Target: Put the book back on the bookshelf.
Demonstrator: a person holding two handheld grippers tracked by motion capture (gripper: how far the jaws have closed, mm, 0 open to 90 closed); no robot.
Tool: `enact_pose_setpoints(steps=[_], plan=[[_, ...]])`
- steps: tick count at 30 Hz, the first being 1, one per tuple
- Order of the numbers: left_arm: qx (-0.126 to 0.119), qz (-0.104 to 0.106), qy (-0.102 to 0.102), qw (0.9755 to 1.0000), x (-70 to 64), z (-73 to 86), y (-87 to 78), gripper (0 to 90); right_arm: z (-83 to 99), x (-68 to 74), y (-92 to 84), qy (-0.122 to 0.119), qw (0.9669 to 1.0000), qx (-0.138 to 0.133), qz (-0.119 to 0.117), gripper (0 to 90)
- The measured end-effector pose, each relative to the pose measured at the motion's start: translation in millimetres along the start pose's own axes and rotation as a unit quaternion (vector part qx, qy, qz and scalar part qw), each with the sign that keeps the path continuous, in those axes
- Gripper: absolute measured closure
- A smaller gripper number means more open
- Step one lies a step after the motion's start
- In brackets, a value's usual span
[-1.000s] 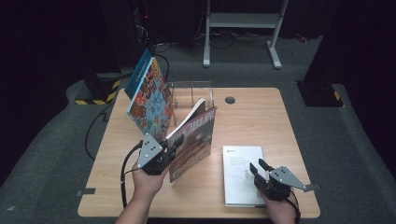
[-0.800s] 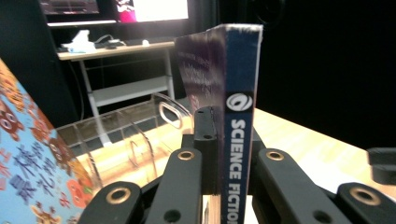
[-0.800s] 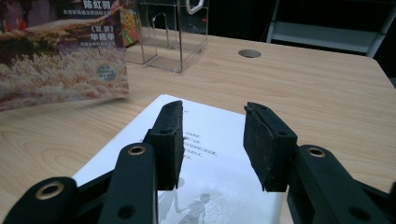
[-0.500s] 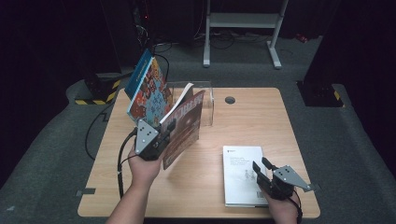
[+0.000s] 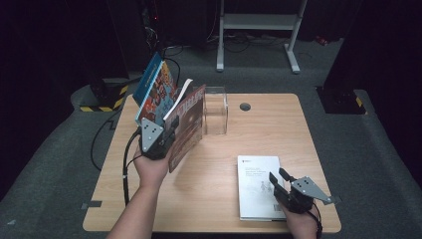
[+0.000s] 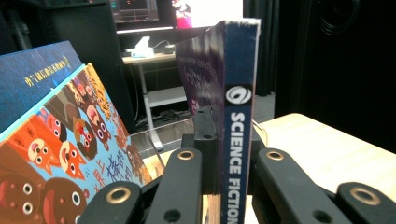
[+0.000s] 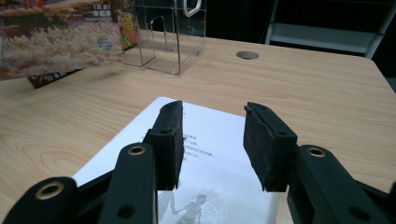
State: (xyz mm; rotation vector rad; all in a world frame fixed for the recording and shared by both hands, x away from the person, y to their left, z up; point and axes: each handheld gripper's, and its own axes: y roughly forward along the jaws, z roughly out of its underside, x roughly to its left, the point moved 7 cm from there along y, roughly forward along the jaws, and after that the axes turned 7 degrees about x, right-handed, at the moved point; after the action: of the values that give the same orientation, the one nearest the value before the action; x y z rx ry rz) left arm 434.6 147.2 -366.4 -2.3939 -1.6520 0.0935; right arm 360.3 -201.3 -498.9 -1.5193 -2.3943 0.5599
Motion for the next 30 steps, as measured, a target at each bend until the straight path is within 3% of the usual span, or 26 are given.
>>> enact_pose_setpoints(steps=[23,30], plan=[[0.002,-0.035,-0.002,0.9994,5.3,-11.4,49.4,83.7,-0.4,0.4,-1.1,-0.003,1.0,0.001,0.006,53.7],[0.008,-0.042,-0.001,0.9991,8.9,-13.6,60.2,83.8,0.3,-2.8,-1.2,0.007,0.9999,0.004,0.008,53.1]])
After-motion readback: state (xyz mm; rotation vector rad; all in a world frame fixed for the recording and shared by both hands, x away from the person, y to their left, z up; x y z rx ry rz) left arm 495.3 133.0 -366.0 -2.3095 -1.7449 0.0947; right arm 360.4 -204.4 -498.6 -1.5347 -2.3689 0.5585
